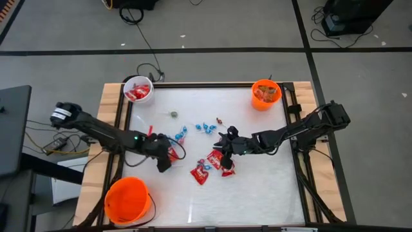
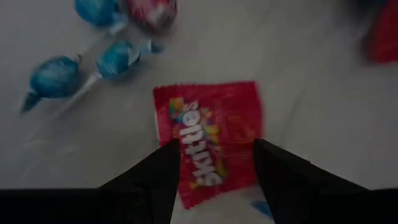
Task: Sort candy by brand, put in halloween buckets
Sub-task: Put the red candy pack into the white bucket
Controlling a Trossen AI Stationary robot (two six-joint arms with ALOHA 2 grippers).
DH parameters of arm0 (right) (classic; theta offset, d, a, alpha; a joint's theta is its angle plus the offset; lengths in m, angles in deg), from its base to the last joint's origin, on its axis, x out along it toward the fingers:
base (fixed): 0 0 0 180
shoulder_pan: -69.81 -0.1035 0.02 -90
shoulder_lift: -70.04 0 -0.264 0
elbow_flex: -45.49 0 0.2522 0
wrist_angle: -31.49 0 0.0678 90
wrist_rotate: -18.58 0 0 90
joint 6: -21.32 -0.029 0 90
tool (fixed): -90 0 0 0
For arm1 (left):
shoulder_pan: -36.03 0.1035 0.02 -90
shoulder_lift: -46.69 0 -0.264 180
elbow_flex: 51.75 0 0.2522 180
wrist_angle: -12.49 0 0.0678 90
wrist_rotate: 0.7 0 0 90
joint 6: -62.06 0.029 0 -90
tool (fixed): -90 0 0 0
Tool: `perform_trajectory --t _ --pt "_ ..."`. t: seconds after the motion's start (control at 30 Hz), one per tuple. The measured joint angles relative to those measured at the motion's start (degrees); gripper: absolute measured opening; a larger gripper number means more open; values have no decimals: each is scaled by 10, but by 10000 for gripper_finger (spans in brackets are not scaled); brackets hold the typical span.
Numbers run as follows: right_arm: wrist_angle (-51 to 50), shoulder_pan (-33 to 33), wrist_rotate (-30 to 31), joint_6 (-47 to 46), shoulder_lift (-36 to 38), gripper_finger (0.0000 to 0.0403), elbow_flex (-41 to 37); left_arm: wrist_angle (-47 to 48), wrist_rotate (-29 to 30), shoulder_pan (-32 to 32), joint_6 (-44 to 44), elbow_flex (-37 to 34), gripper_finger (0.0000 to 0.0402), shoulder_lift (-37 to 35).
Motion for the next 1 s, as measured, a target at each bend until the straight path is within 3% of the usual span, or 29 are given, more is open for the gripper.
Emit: perform_trajectory --t 0.33,0.43,0.6,0.77,1.0 --pt "0 0 0 0 0 77 0 3 6 0 31 7 201 103" --pt "0 0 0 0 0 77 0 45 5 0 33 29 169 99" --pt "-2 0 -3 -1 0 77 0 138 12 12 83 96 82 72" --pt "-4 0 -21 -2 0 77 0 218 15 66 139 157 15 64" --pt "-6 0 -31 -18 0 77 0 308 79 207 243 240 41 56"
